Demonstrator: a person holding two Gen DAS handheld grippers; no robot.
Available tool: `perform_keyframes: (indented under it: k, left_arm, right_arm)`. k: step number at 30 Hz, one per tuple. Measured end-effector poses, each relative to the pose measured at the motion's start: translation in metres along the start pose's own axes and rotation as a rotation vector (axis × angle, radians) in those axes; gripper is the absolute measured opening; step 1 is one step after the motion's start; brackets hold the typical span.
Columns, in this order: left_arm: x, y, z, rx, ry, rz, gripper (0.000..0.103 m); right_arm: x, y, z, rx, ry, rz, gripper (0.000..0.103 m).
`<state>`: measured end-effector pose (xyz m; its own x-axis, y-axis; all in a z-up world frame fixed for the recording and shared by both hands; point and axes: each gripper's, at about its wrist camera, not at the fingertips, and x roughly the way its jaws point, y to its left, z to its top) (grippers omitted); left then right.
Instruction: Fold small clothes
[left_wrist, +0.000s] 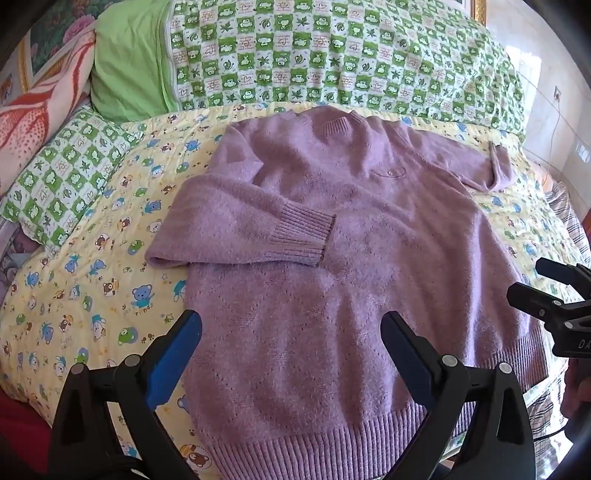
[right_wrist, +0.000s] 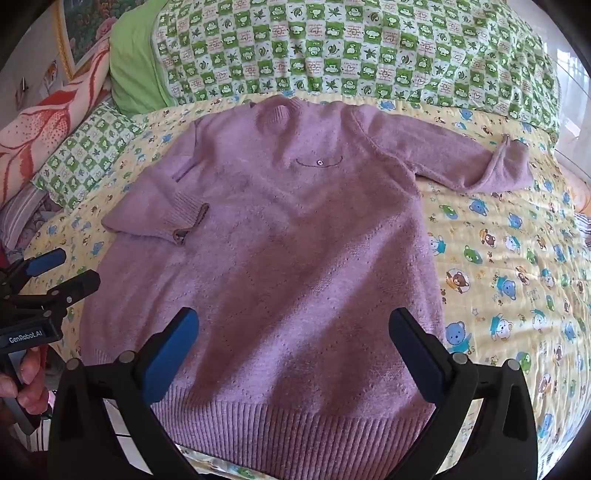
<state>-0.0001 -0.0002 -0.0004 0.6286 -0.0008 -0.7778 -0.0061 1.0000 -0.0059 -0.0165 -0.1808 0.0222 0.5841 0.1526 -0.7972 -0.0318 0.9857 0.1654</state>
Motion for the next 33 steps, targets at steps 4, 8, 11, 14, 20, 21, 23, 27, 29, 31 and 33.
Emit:
perform_keyframes:
  k: [4,8,11,14,20,21,23,27,29,31,33]
  left_arm:
    - [0.0008,-0.0012,-0.0012,0.0,0.006,0.0,0.098]
    - [0.0044,-0.0014,0.0005,-0.004,-0.013,-0.003,0.098]
    - [0.0069,-0.0022,0.0006,-0.005,-0.011,-0.003,0.098]
    - [0.0089,-0.003,0.0004,-0.005,-0.012,-0.005,0.098]
    - [0.0066,0.0011,-0.0017,-0.005,-0.008,-0.007,0.098]
    - [0.0066,0.001,-0.0014,-0.006,-0.008,-0.008,0.098]
    - [0.0071,0.0009,-0.001,-0.006,-0.008,-0.008,0.098]
    - [0.0072,0.0012,0.0,-0.002,-0.008,-0.009,0.098]
    - [0.0076,0.001,0.0002,-0.001,-0.007,-0.01,0.098]
    - [0.008,0.0014,0.0012,0.0,-0.007,-0.009,0.098]
    - [0.0083,0.0015,0.001,-0.001,-0.009,-0.009,0.098]
  right_arm:
    - [0.0047,0.0029,0.0,-0.001,0.005,0.0,0.103]
    - [0.0037,0.0038,-0.0011,-0.001,0.005,-0.002,0.103]
    - [0.0027,0.0047,-0.0018,0.0,0.001,-0.001,0.102]
    - [0.0021,0.0052,-0.001,0.0,0.001,0.0,0.103]
    - [0.0026,0.0049,-0.0006,0.0,0.003,-0.001,0.102]
    - [0.0025,0.0038,-0.0003,-0.001,0.003,0.002,0.102]
    - [0.0024,0.0038,0.0,-0.003,0.003,0.0,0.102]
    - [0.003,0.0045,0.0005,-0.002,0.003,0.002,0.102]
    - [0.0029,0.0044,0.0009,-0.001,0.003,0.001,0.103]
    - [0.003,0.0052,0.0011,-0.001,0.005,0.001,0.102]
    - [0.0032,0.0054,0.0012,-0.001,0.004,0.001,0.102]
